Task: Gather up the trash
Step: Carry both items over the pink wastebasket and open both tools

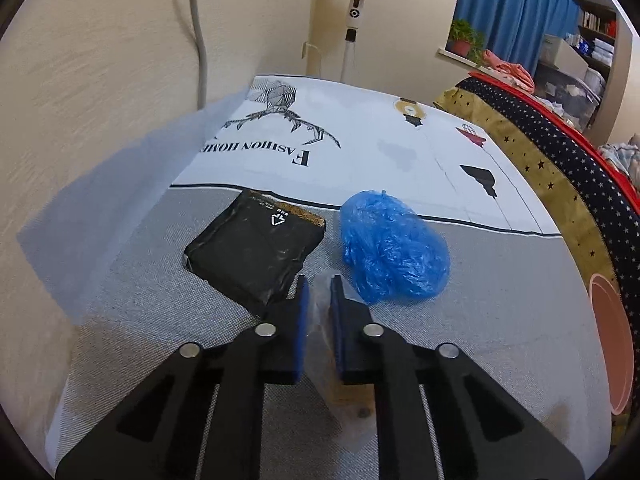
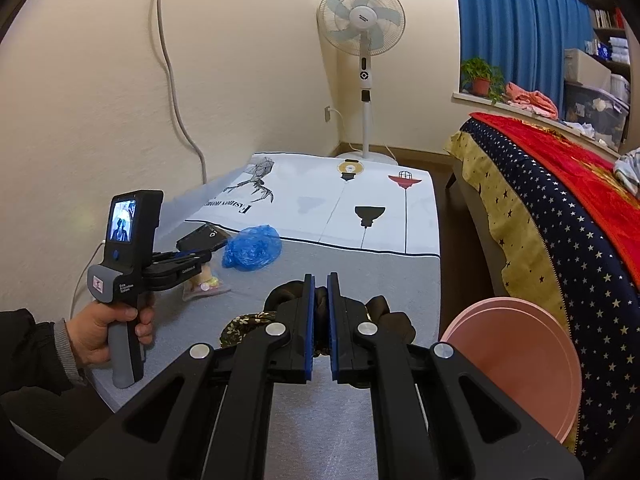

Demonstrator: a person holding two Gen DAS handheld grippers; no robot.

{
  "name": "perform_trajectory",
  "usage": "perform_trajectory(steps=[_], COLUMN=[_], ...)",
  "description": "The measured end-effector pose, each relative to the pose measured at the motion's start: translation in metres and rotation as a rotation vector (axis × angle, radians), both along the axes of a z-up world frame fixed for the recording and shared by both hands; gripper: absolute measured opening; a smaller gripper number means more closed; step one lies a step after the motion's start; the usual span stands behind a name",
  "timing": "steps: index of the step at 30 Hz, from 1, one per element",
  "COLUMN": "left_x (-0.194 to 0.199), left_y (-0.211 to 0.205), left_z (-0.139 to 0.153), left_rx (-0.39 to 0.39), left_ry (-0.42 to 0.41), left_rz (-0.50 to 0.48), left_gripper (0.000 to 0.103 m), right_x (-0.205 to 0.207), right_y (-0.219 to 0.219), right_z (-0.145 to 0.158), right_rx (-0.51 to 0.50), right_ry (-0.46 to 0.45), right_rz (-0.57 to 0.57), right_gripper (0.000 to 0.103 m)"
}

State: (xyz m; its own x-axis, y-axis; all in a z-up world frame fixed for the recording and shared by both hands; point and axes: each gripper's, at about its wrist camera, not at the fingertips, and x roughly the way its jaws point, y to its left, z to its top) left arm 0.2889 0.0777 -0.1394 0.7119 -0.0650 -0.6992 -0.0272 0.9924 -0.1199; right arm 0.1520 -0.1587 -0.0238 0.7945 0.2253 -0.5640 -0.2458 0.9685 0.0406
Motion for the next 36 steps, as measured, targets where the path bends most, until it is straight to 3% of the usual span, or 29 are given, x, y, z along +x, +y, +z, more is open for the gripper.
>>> perform_trajectory(steps=[8,16,24,29,36], left_x=[-0.014,-0.041,-0.055,-0.063,-0.060], left_y=[-0.004,-0.020,-0.098,-0.169,-0.255], left_z=[0.037,0.109,0.173,0.171,0.145], left_rx=[0.018,-0.020,-0.074,-0.073,-0.072], left_ry=[-0.032,-0.109,-0.164,-0.145,-0.096], left_rz=[-0.025,-0.105,-0.264,-0.364,-0.486], left_gripper=[0.006,0.006,0.006,0.006,0.006], right_x=[0.000,-0.003,-0.009,-0.009,-0.008], right_y=[-0.003,-0.017,-0.059,-0.112,-0.186], right_z=[0.003,0.023,0.051,0.059,0.048], right_rx=[0.001,0.041,0.076,0.066,0.060], right_ry=[-0.011,-0.043,-0.088,-0.075,-0.020], right_rz=[-0.008,-0.039,-0.125,-0.243,-0.425], right_gripper=[0.006,0.006,0.006,0.006,0.006])
